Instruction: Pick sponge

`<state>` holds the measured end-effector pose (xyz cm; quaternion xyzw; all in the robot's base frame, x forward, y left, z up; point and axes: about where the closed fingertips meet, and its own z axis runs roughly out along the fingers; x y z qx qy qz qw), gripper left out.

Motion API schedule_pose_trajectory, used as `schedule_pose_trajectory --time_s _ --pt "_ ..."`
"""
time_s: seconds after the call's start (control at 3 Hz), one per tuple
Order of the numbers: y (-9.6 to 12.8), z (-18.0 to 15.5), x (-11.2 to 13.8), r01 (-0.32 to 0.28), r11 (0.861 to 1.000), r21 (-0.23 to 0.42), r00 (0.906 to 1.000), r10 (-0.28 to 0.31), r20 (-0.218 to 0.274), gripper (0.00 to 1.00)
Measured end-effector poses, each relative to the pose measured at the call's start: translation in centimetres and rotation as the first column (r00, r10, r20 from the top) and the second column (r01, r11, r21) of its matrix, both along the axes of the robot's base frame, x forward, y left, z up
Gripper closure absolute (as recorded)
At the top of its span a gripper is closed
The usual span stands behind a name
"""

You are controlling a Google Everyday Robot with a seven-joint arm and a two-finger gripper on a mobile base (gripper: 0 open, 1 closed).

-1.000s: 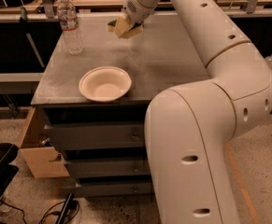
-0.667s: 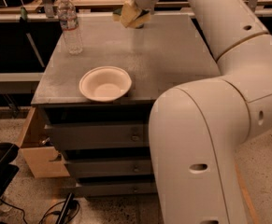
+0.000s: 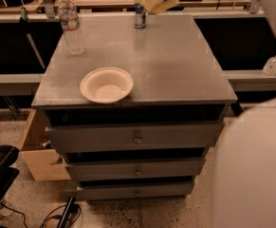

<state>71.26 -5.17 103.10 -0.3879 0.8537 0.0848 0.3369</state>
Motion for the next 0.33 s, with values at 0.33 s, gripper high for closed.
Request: schedule_pose_trajectory --time_s 0.33 --pt "0.18 -1.26 -1.12 -0.008 1.0 -0.013 0.9997 0.008 -0.023 1.0"
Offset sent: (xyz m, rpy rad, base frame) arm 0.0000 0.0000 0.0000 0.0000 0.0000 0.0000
